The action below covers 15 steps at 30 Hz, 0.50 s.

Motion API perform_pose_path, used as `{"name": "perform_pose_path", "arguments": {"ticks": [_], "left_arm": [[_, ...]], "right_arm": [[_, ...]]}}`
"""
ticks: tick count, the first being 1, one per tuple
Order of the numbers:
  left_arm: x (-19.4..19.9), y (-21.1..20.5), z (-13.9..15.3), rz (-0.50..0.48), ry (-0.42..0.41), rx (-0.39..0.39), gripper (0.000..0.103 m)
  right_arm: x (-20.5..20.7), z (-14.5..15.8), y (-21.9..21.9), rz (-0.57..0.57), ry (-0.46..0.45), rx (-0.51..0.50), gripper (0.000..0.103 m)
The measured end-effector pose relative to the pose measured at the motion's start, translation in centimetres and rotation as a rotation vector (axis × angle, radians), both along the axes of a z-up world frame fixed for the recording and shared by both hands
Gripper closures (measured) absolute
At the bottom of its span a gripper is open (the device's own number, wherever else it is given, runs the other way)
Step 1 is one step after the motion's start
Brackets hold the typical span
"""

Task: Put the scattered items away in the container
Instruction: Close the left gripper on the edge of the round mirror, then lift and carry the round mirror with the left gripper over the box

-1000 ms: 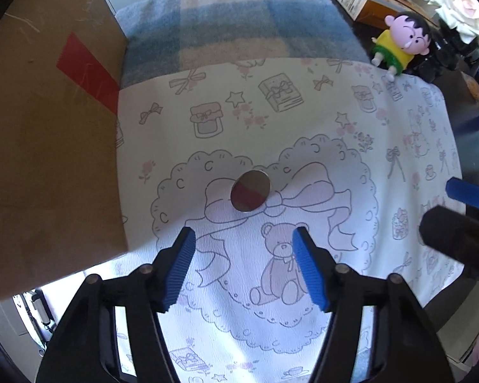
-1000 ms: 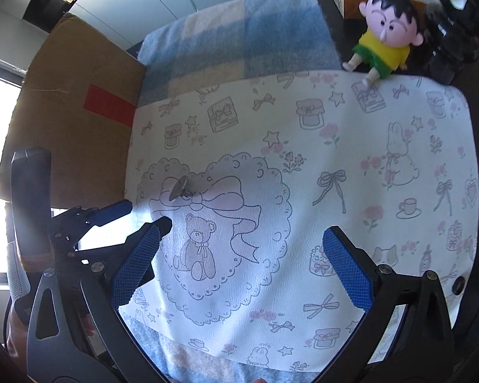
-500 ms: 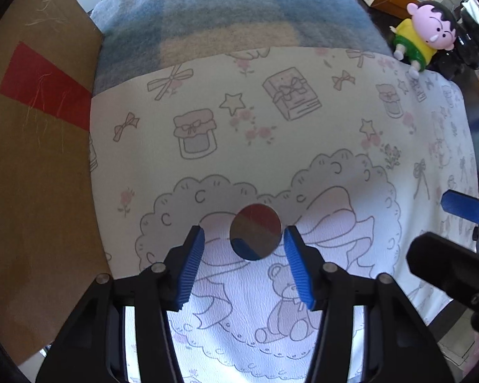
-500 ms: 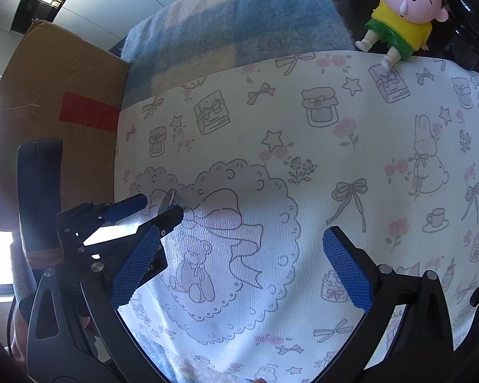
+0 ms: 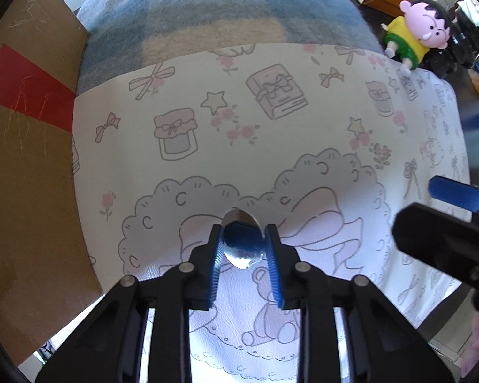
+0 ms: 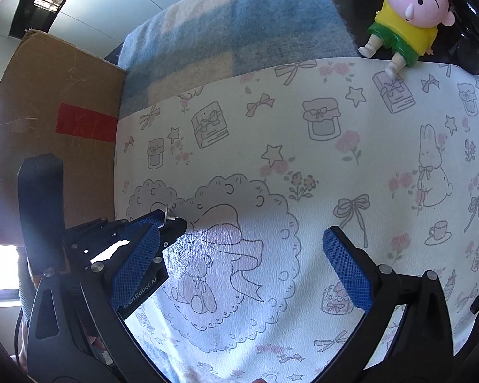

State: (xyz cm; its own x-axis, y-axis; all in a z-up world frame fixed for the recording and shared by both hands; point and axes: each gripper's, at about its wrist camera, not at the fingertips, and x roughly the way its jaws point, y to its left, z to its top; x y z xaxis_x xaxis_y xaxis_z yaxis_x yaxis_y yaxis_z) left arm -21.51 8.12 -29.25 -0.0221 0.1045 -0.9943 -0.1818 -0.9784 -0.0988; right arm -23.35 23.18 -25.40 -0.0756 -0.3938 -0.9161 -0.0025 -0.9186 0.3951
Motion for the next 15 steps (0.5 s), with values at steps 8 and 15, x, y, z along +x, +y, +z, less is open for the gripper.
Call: {"name": "perform_pose_path", "arguments": {"ticks": [8, 15], "left_arm": [[0.3, -0.6, 0.4, 0.019, -0.003, 0.052, 0.084], [1.2, -0.5, 1.2, 0.013, 0.003, 0.078, 0.085]], "right_arm": [[0.5, 0.2, -0.2, 0.001, 0.002, 0.002, 0.000], [1.4, 0.6, -0.1, -0.012, 0.003, 0.006, 0.000]]}}
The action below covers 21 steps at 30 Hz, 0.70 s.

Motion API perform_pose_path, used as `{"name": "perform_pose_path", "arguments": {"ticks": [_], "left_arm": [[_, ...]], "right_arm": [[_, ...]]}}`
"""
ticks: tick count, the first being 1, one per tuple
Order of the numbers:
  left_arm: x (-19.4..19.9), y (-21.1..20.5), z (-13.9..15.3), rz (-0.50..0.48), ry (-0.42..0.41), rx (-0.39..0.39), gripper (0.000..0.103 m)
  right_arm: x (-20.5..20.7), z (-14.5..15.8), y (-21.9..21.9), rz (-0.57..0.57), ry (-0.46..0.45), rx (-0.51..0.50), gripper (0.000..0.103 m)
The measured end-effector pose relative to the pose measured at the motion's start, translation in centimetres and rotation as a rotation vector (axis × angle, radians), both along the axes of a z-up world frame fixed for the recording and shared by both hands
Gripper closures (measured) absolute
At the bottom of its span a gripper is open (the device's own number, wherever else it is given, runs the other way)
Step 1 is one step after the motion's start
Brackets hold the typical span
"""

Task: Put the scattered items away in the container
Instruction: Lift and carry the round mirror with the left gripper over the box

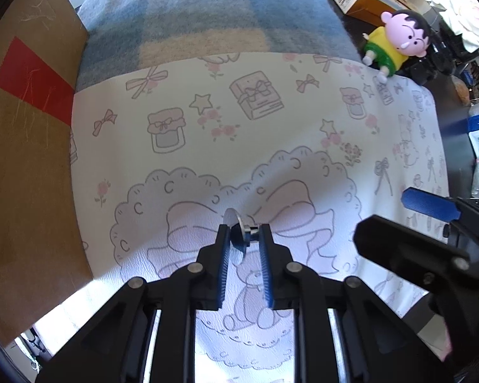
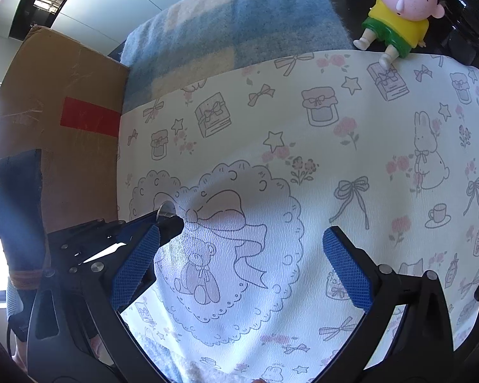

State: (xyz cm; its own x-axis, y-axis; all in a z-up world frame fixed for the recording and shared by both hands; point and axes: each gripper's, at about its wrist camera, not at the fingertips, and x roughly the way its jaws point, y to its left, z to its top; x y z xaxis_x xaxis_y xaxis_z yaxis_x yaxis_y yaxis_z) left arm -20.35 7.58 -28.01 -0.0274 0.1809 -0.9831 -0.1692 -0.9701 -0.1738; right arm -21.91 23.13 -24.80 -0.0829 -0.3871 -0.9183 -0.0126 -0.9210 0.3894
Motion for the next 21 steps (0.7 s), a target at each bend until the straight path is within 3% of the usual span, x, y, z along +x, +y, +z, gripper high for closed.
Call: {"name": "perform_pose_path", "arguments": {"ticks": [11, 21], "left_arm": [[0.0, -0.2, 4.9, 0.025, 0.061, 0.042, 0.085], [-0.4, -0.6, 10.0, 0.064, 0.164, 0.078, 0.085]], "right_arm": [[1.0, 2.6, 0.5, -0.026, 0.037, 0.004, 0.000], [0.8, 9.0, -1.1, 0.005, 0.160, 0.007, 0.000]]}}
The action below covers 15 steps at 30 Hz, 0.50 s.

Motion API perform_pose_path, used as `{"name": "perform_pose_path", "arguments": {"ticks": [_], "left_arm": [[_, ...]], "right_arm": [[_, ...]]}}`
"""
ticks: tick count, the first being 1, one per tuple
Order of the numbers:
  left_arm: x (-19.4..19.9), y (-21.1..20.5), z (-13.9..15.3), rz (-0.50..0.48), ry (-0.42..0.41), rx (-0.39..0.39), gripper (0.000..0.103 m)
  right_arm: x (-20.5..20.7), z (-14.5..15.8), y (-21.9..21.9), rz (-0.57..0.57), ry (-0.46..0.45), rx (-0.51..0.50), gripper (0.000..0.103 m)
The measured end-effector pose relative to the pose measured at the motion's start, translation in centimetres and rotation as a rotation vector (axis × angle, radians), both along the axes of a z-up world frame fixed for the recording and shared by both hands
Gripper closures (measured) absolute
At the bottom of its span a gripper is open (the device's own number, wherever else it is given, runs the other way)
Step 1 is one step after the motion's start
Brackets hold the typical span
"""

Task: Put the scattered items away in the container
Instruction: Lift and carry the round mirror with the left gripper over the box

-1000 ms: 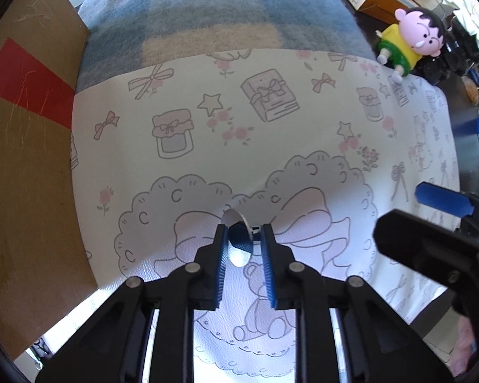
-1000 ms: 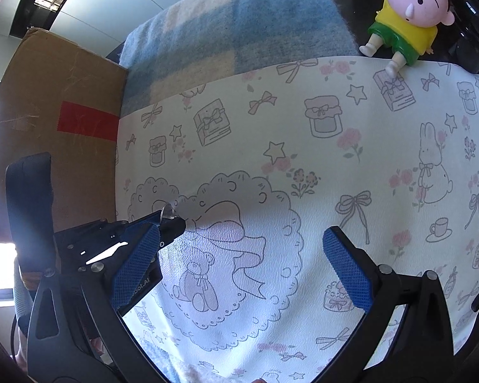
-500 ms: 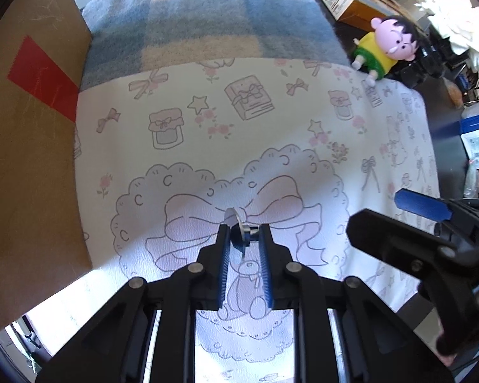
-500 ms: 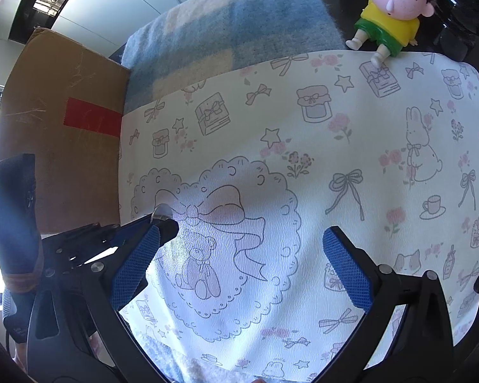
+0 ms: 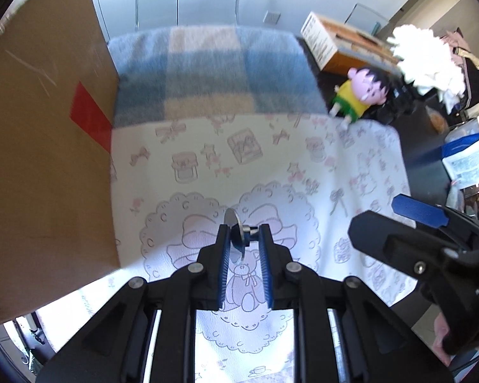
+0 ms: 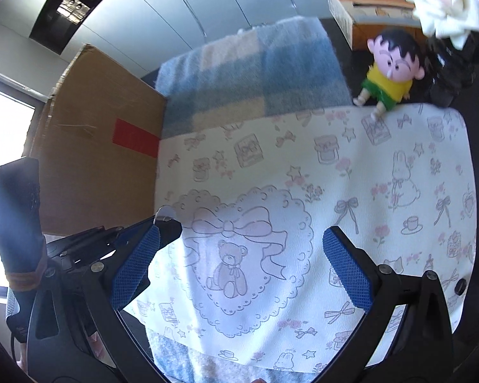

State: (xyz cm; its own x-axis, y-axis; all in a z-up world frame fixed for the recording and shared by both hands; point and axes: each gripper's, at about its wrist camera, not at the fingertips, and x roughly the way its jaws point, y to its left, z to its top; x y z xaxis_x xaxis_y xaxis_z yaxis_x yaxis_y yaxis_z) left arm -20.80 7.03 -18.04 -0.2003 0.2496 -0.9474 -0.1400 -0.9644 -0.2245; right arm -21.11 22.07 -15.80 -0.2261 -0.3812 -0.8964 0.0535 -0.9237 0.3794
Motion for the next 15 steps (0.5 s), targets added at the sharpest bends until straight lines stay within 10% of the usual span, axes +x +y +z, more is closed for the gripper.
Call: {"name": "perform_pose_path", "arguments": {"ticks": [10, 15], "left_arm": [[-1.1, -1.5, 7.3, 0.031, 0.134, 0.028, 0.085], [-1.5, -2.8, 10.7, 0.046, 0.198, 0.029, 0.085]], "right_arm": [[-0.7, 8.2, -1.7, 0.022, 0.148, -0.015, 0.000], [-0.8, 11.5, -3.2, 0.052, 0.204, -0.010, 0.020]]}}
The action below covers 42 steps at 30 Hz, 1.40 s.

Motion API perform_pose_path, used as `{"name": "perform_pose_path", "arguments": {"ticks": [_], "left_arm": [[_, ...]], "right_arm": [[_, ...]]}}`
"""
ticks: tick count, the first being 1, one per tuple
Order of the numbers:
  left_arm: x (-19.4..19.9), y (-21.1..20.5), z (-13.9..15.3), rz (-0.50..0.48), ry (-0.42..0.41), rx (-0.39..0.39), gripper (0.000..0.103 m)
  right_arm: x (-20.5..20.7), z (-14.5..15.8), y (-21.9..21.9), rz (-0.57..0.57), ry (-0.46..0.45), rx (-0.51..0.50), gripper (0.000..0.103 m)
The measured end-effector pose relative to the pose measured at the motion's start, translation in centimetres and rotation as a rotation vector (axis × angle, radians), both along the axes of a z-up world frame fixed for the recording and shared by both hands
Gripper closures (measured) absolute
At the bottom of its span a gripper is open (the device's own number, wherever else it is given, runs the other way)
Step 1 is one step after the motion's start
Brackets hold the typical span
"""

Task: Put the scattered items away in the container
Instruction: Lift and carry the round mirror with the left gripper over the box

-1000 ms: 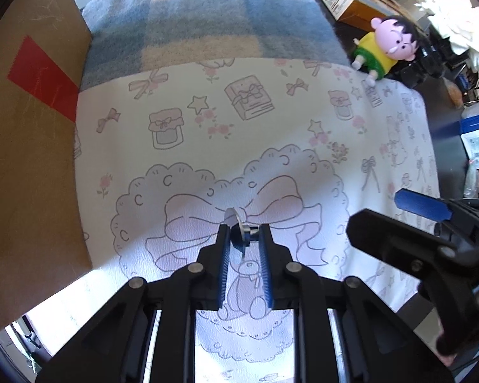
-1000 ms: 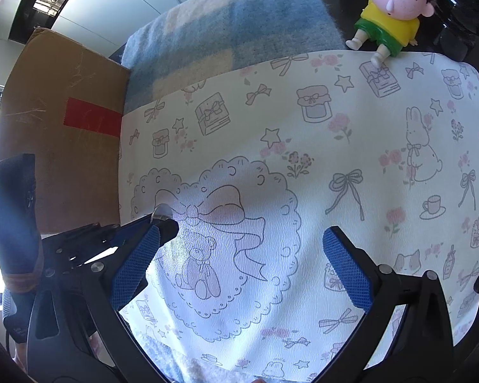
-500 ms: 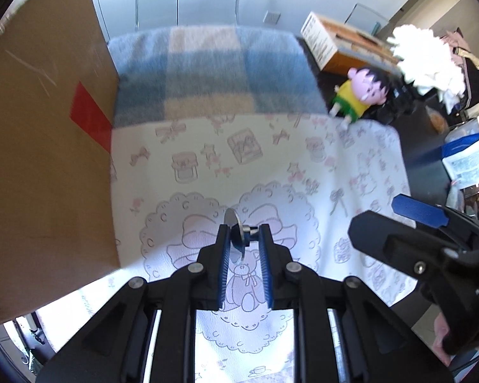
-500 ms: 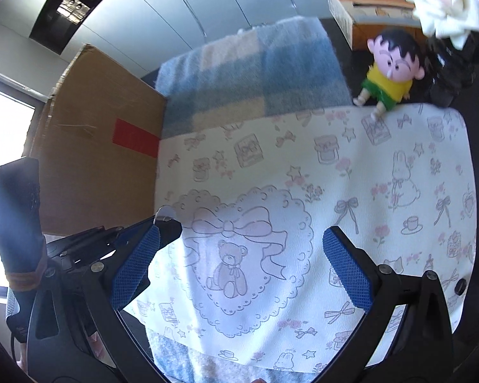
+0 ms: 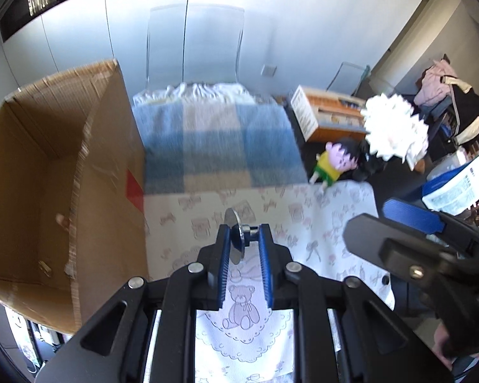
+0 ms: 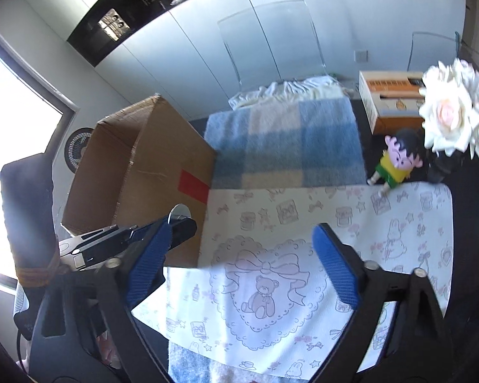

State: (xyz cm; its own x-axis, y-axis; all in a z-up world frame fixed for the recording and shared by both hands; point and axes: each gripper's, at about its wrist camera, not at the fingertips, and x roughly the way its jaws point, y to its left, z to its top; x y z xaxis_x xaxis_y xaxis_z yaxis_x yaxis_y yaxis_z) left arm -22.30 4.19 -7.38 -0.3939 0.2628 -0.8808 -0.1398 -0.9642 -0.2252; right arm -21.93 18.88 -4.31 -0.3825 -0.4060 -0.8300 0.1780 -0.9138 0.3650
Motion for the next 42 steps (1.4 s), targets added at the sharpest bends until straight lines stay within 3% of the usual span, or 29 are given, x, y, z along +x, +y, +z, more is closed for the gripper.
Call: {"name": "perform_pose_path", "arguments": {"ticks": [2, 5, 10, 19, 29, 42], "left_arm": [[-0.1, -0.7, 1.2, 0.008, 0.022, 0.001, 0.085], [-0.1, -2.2, 2.9, 0.034, 0.052, 0.004, 0.085], [0.2, -5.3, 5.0, 0.076, 0.091, -0.007, 0.085], [1.9, -13.2, 6.4, 0.208, 0.114, -0.012, 0.085], [4.1, -20.9, 6.2, 0.317, 0.104, -0.013, 0.085], [3.2, -24.6, 2.5, 0.336, 0.015, 0.011, 0.085]], "right_arm": [[-0.1, 1.3, -0.8, 0.014, 0.021, 0.007, 0.040], [-0.3, 3.0, -2.2, 0.048, 0.047, 0.014, 0.058], [-0.5, 5.5, -5.5, 0.117, 0.092, 0.008, 0.077], [0.5, 7.3, -13.5, 0.281, 0.129, -0.009, 0.087], [1.9, 6.3, -21.6, 0.428, 0.113, -0.006, 0.096], [0.7, 3.0, -27.1, 0.499, 0.055, 0.046, 0.096]]}}
